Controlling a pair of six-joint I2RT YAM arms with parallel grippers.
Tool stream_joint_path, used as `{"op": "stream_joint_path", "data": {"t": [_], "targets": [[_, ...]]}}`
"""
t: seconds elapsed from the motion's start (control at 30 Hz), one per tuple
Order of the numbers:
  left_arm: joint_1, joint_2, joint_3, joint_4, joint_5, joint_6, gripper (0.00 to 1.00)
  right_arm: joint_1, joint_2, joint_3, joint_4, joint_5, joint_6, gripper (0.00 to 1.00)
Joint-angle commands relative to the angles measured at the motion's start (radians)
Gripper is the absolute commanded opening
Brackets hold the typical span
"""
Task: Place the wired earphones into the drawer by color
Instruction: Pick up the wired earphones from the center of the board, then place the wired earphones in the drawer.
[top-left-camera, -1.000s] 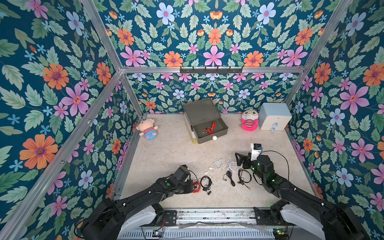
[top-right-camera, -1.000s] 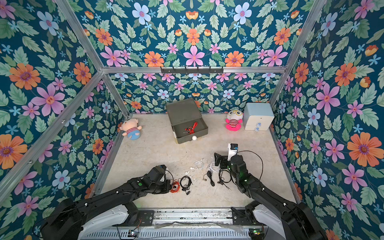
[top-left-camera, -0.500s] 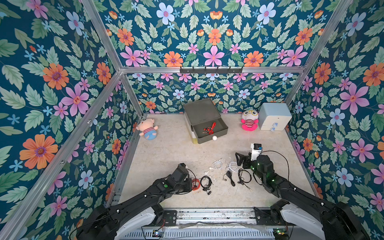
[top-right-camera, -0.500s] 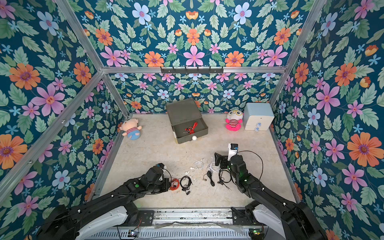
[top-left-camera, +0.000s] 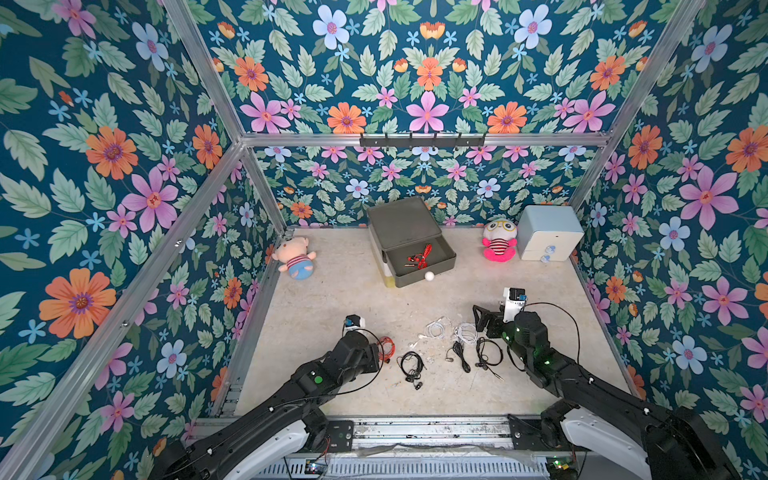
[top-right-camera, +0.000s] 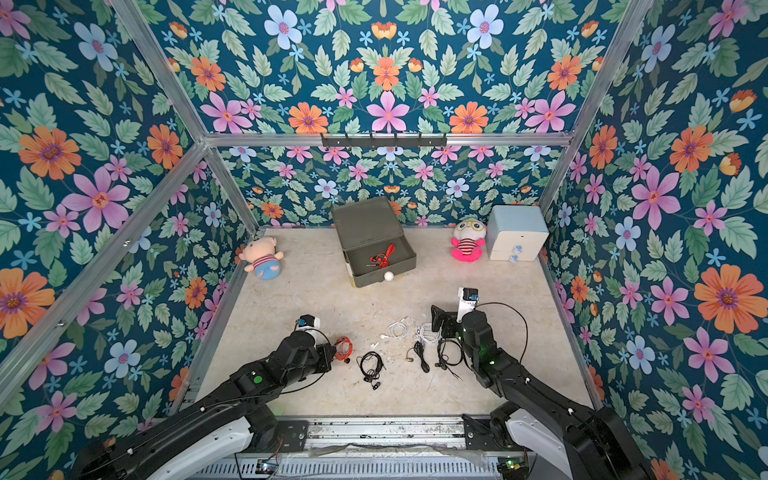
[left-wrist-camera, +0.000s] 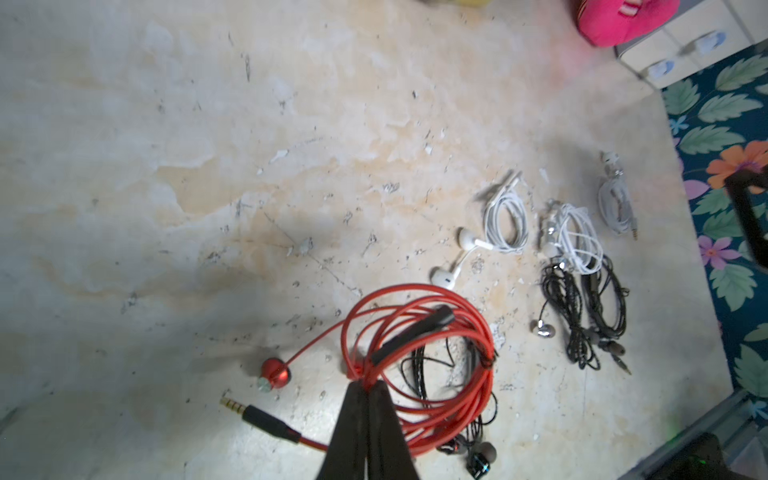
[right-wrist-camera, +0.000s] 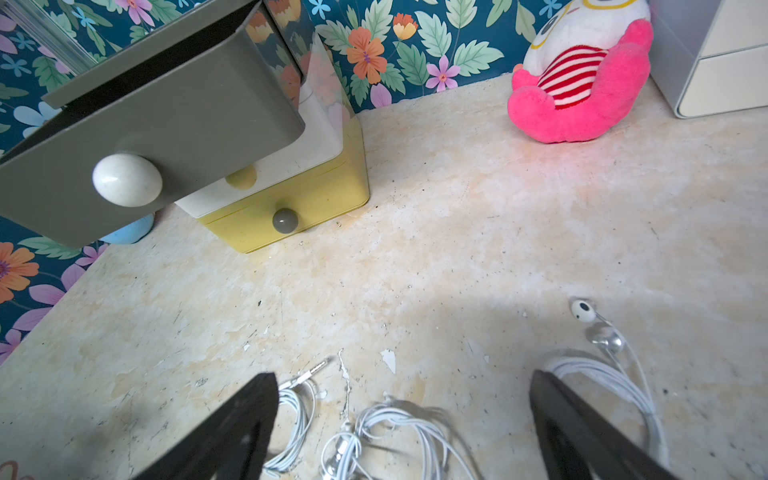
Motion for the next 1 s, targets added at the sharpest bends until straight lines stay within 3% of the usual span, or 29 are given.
{"op": "stream_joint_path", "data": {"t": [0.0,0.6,0.97], "targets": [[0.001,-0.031,0.006,0.085,-0.054,0.018,0.0,0.001,-0.009,-0.005,0.025,0.018,-0.004,0.99],[0.001,-0.053,0.163,0.173,-0.212,0.19,0.0,0.001,-0.021,-0.015,0.033,0.038,-0.006,0.99],[0.002,0.079,0.363,0.273,-0.282,0.373,0.0,0.0,-0.047,-0.025,0.036,0.05,-0.006,0.99]]}}
